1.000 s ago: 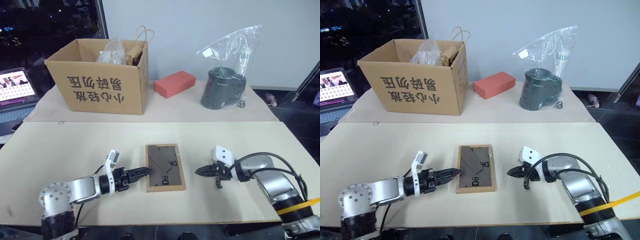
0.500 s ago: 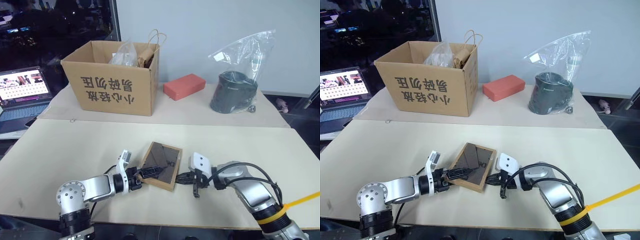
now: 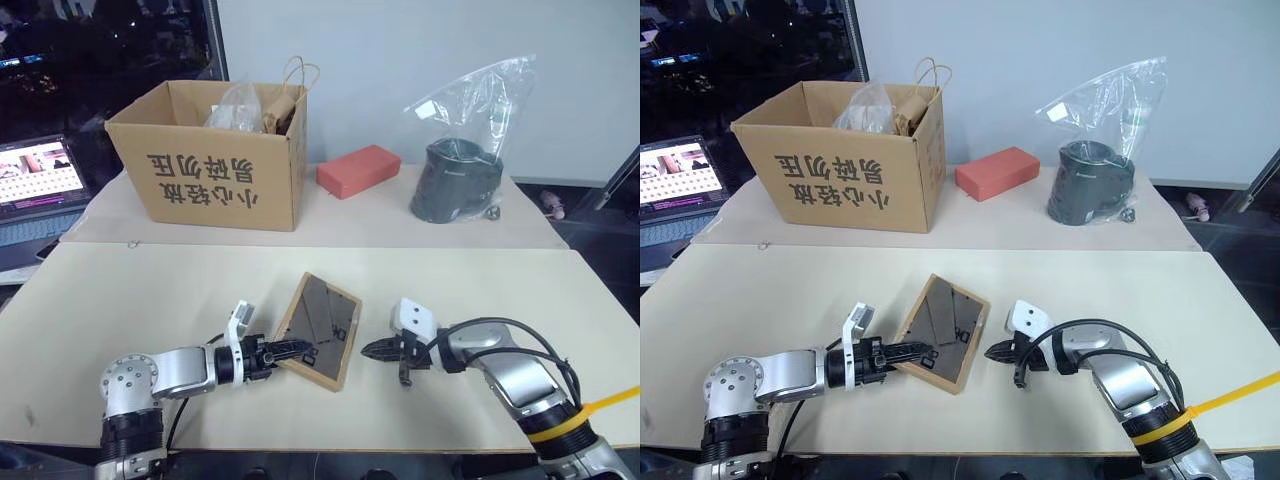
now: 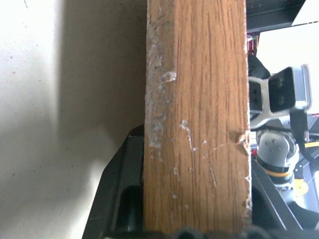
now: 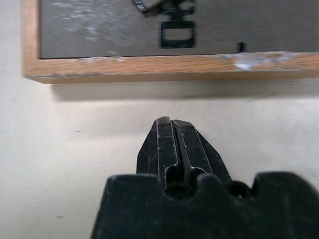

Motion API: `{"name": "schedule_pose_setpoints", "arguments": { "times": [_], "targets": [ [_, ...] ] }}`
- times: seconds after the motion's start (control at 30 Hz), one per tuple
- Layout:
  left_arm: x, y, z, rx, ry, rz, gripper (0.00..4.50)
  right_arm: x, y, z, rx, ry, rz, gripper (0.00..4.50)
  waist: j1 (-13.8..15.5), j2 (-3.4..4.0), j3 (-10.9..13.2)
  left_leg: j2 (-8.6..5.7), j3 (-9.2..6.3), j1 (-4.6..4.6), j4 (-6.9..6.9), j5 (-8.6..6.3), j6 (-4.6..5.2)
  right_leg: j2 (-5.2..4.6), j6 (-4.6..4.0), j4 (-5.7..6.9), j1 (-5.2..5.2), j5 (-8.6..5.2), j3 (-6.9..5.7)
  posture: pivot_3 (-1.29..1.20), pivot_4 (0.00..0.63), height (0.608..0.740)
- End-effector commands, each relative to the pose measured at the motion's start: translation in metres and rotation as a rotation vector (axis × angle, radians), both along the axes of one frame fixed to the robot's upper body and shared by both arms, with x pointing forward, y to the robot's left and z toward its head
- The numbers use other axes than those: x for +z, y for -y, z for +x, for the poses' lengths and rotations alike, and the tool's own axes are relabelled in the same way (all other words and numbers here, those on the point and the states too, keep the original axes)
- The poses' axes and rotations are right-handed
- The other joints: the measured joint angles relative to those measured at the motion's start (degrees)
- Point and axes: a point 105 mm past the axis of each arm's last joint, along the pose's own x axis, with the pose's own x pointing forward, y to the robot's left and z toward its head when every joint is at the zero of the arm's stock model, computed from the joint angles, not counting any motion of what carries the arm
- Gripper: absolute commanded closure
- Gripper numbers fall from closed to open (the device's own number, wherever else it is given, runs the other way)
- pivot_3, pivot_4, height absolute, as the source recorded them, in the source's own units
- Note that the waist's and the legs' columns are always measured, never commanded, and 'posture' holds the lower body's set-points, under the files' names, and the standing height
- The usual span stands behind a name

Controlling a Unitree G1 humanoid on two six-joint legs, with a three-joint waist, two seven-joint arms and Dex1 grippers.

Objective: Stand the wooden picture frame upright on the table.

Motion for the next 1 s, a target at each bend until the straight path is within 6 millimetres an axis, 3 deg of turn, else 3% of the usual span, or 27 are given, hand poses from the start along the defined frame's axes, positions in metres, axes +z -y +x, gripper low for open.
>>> {"name": "schedule_pose_setpoints", "arguments": {
  "times": [0.03, 0.07, 0.17, 0.27, 0.37, 0.53, 0.67, 0.83, 1.0],
  "targets": [
    [0.040, -0.003, -0.005, -0.028, 0.148, -0.133, 3.37, 0.053, 0.014, 0.011, -0.062, 0.033, 0.150, 4.50, 0.0, 0.01, 0.0, 0.00, 0.00, -0.20, 0.01, 0.02, -0.01, 0.00, -0.19, 0.10, -0.20, 0.12, 0.01, 0.00, 0.150, 0.740],
    [0.041, -0.004, -0.005, -0.027, 0.157, -0.134, 3.37, 0.064, 0.014, 0.011, -0.068, 0.008, 0.203, 4.50, 0.0, 0.02, 0.1, 0.00, 0.00, -0.27, 0.02, 0.03, -0.01, 0.00, -0.26, 0.14, -0.29, 0.16, 0.02, 0.00, 0.150, 0.740],
    [0.051, -0.009, -0.007, -0.024, 0.195, -0.161, 3.37, 0.122, 0.015, 0.002, -0.004, -0.090, 0.428, 3.74, 0.0, 0.06, 0.1, 0.00, -0.01, -0.27, 0.02, 0.03, -0.01, 0.00, -0.30, 0.15, -0.28, 0.18, 0.01, 0.00, 0.150, 0.740],
    [0.054, -0.009, -0.006, -0.023, 0.217, -0.169, 3.37, 0.153, 0.004, -0.010, 0.099, -0.096, 0.484, 2.64, 0.2, 0.05, 0.1, 0.00, -0.03, -0.27, 0.00, 0.03, 0.00, 0.00, -0.30, 0.12, -0.26, 0.17, -0.01, 0.00, 0.150, 0.740],
    [0.056, -0.003, -0.005, -0.041, 0.231, -0.172, 3.37, 0.155, -0.018, -0.011, 0.154, -0.127, 0.482, 1.59, 0.2, 0.05, 0.1, 0.01, -0.03, -0.26, -0.04, 0.02, 0.01, 0.01, -0.29, 0.03, -0.25, 0.16, -0.04, 0.00, 0.150, 0.740],
    [0.061, 0.011, -0.018, -0.143, 0.277, -0.168, 3.37, 0.127, -0.046, -0.010, 0.195, -0.191, 0.393, 0.05, 0.2, 0.05, 0.1, 0.01, -0.03, -0.43, -0.04, 0.02, 0.01, 0.01, -0.29, 0.03, -0.42, 0.16, -0.03, 0.00, 0.150, 0.740],
    [0.062, 0.012, -0.019, -0.148, 0.287, -0.177, 3.37, 0.107, -0.053, 0.003, 0.148, -0.186, 0.315, 0.05, 0.2, 0.06, 0.1, 0.01, -0.02, -0.42, -0.06, 0.02, 0.01, 0.01, -0.30, 0.05, -0.43, 0.16, -0.03, 0.00, 0.150, 0.740],
    [0.062, 0.011, -0.018, -0.124, 0.294, -0.181, 3.37, 0.103, -0.057, 0.008, 0.140, -0.169, 0.288, 0.05, 0.1, 0.06, 0.1, 0.02, -0.02, -0.41, -0.06, 0.03, 0.01, 0.02, -0.29, 0.05, -0.43, 0.16, -0.03, 0.00, 0.150, 0.740],
    [0.060, 0.008, -0.017, -0.090, 0.294, -0.173, 3.37, 0.109, -0.037, 0.031, 0.011, -0.123, 0.259, 0.05, 0.1, 0.06, 0.1, 0.03, -0.02, -0.42, -0.06, 0.03, 0.01, 0.02, -0.30, 0.06, -0.45, 0.16, -0.03, 0.00, 0.150, 0.740]
  ]
}}
